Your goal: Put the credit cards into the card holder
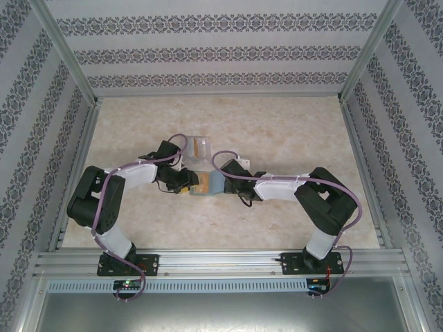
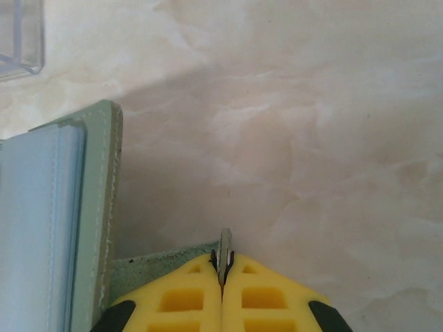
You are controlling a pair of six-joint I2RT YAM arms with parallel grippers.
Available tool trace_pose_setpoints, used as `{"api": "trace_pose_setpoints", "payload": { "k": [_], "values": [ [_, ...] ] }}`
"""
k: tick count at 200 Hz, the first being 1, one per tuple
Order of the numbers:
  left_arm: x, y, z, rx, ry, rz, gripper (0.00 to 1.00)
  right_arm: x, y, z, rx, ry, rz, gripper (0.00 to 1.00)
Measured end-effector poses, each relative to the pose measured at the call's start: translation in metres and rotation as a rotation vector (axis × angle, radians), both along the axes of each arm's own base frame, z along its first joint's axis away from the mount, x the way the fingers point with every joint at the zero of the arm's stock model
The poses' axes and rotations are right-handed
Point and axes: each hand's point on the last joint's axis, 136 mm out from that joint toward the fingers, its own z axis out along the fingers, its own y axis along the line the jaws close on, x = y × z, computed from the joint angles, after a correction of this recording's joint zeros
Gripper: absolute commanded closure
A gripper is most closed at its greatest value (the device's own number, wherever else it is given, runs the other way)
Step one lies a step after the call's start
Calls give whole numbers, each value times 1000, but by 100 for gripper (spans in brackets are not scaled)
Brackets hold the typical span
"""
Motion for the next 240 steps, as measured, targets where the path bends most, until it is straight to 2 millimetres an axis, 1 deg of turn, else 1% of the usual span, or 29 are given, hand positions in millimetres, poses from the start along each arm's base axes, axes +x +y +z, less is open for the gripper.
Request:
{"api": "trace_pose_setpoints", "payload": {
  "k": [19,51,93,108,134,162,198,218,240],
  "values": [
    [1,-3,10,-18,-27,-5,56,0,2,0,12,-3,4,97],
    [9,-15,36,-85,-102,-13,56,0,7,1,36,-2,15,97],
    [17,-36,55,-146,-148,-46,54,1,12,4,59,-7,23,97],
    [20,-43,56,-161,-151,-57,52,1,13,4,64,-7,25,97],
    [22,-53,52,-179,-136,-75,50,1,14,3,84,-5,18,98],
    [26,-62,54,-190,-136,-94,44,1,11,0,104,-2,4,98],
    [32,-66,64,-190,-163,-105,35,3,6,0,144,3,-16,98],
    [34,-65,66,-181,-169,-102,34,3,1,2,159,-2,-28,97],
    [34,-63,64,-168,-167,-99,34,2,-1,7,177,-20,-25,96]
  ]
}}
